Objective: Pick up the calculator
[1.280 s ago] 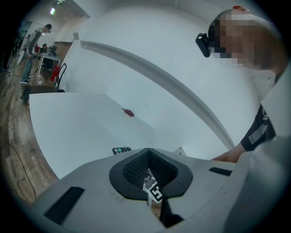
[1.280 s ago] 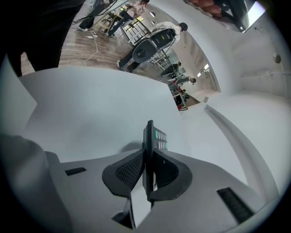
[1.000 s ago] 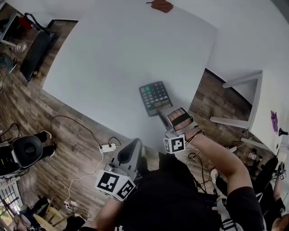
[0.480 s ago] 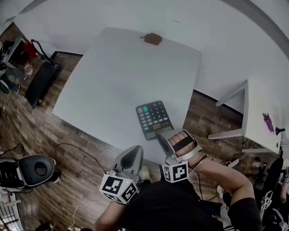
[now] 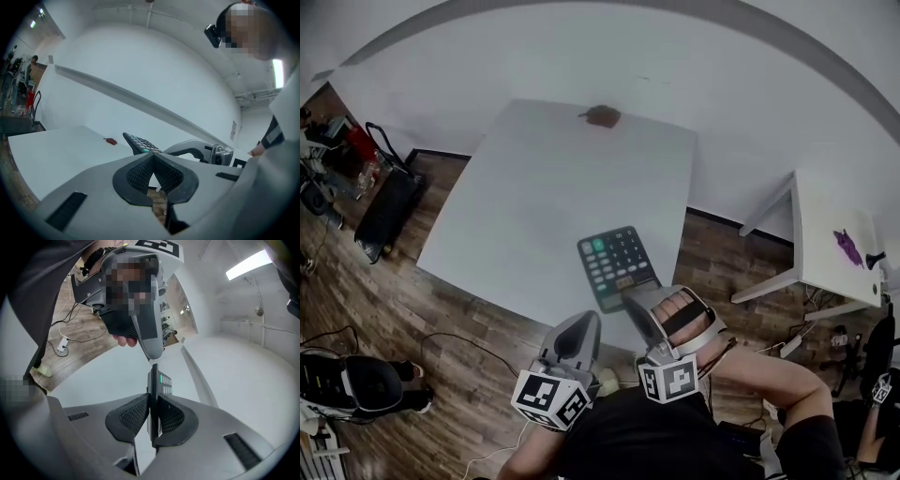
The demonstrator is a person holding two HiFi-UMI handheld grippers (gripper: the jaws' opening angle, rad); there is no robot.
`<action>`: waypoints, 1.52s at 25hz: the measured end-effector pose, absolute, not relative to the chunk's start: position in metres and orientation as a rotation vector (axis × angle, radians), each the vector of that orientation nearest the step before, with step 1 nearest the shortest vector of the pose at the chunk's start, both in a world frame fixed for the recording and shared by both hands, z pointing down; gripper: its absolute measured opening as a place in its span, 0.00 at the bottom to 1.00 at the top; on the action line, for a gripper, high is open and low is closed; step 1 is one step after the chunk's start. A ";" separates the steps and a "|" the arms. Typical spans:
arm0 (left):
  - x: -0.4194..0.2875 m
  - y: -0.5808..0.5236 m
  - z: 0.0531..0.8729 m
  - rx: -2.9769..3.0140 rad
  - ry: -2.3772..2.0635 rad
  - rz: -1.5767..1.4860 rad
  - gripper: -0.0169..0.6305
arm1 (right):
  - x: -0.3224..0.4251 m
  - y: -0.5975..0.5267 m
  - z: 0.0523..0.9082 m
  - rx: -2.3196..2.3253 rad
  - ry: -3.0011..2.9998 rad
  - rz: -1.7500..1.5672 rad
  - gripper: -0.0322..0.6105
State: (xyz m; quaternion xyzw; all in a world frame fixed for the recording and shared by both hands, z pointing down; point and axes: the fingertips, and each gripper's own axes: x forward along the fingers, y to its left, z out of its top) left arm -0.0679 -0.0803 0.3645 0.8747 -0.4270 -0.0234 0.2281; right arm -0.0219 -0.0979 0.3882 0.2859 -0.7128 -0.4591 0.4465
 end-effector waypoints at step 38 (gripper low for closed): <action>-0.059 -0.077 0.346 2.491 -1.147 -0.085 0.04 | -0.015 -0.095 0.370 0.746 -1.711 -1.179 0.14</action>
